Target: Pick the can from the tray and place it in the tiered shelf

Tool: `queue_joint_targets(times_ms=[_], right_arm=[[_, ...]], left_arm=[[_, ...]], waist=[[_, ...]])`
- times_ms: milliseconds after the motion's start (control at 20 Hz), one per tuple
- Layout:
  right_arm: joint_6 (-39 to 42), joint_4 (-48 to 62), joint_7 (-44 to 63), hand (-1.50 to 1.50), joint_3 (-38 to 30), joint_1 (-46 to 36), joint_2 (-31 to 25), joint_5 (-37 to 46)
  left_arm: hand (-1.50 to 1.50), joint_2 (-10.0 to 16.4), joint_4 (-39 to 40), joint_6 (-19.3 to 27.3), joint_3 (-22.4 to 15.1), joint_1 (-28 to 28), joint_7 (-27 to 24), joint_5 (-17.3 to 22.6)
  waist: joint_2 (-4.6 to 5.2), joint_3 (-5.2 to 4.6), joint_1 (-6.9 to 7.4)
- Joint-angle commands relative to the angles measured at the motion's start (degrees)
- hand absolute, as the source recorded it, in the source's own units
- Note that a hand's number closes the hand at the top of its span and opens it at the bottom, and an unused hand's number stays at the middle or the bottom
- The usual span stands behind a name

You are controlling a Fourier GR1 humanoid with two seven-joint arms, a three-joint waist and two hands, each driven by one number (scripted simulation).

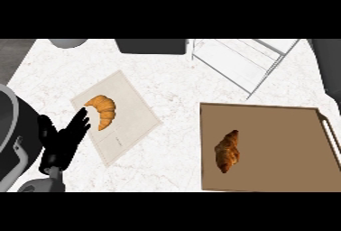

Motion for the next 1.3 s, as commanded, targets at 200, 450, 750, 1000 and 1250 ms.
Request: queue_joint_targets(times_ms=[200, 450, 750, 1000, 1250], right_arm=[[1.93, 3.00, -4.46, 1.50, -0.97, -2.77, -2.69, -1.76], [3.66, 5.77, -2.54, 1.50, 0.70, -4.43, -2.24, 0.10], [-10.33, 0.49, 0.21, -1.50, -5.74, -1.31, 0.52, -5.33], [-14.37, 2.71, -4.65, -1.50, -12.03, -4.66, -2.65, -11.31], [-19.85, -1.76, -6.08, -1.50, -15.20, -3.57, -0.56, -16.07]], left_arm=[[0.00, -0.79, 3.25, -0.04, 0.47, 0.60, -3.35, -1.01], [0.00, -0.80, 1.37, 0.41, -0.02, -2.37, 0.83, -0.93], [0.00, -2.25, -1.18, 2.41, -1.34, 2.39, -0.88, -2.88], [0.00, -0.64, -0.90, 0.15, -0.29, -1.67, 2.22, -0.83], [0.00, 0.13, -2.20, 0.21, 0.58, 0.79, 2.26, -0.71]], waist=[[-0.21, -0.04, -0.55], [-0.22, -0.03, -0.51], [-0.63, 0.02, -0.90], [0.01, 0.04, 0.31], [-0.29, 0.03, -0.06]])
